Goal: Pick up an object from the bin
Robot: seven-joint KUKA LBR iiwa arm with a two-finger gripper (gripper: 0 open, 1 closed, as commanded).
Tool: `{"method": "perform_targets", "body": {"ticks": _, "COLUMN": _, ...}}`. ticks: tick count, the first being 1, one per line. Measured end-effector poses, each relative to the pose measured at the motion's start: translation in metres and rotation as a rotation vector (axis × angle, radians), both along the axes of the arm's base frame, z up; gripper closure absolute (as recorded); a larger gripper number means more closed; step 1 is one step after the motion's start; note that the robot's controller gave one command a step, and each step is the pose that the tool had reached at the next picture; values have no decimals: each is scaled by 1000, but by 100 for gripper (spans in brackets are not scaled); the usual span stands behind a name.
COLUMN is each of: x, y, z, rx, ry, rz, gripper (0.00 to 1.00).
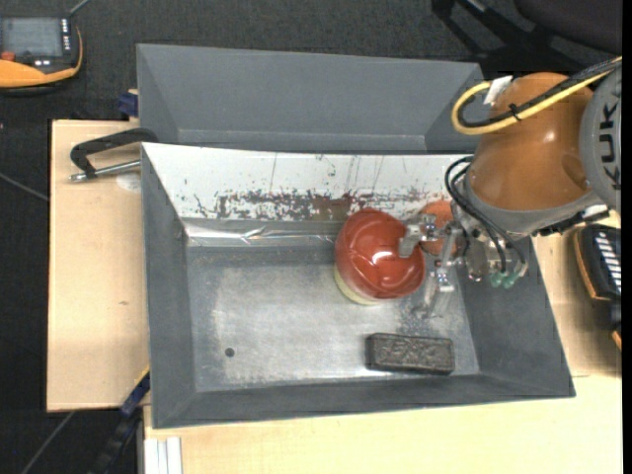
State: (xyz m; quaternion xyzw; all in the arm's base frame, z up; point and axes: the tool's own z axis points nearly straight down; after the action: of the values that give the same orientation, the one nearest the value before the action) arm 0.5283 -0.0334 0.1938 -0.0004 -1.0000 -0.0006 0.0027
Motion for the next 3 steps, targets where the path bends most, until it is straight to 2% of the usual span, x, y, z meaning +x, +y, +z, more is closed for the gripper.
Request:
{"method": "perform_targets", "body": {"ticks": 1, "x": 52, "y": 8, "z": -95, "rx": 2, "ry": 6, "rz": -24, "gripper": 0}}
{"method": "perform_targets", "body": {"ticks": 2, "x": 49, "y": 7, "z": -93, "rx": 1, "ry": 17, "rz": -23, "gripper": 100}}
{"method": "perform_targets", "body": {"ticks": 3, "x": 70, "y": -1, "z": 4, "rx": 1, "ry": 14, "rz": 15, "gripper": 100}}
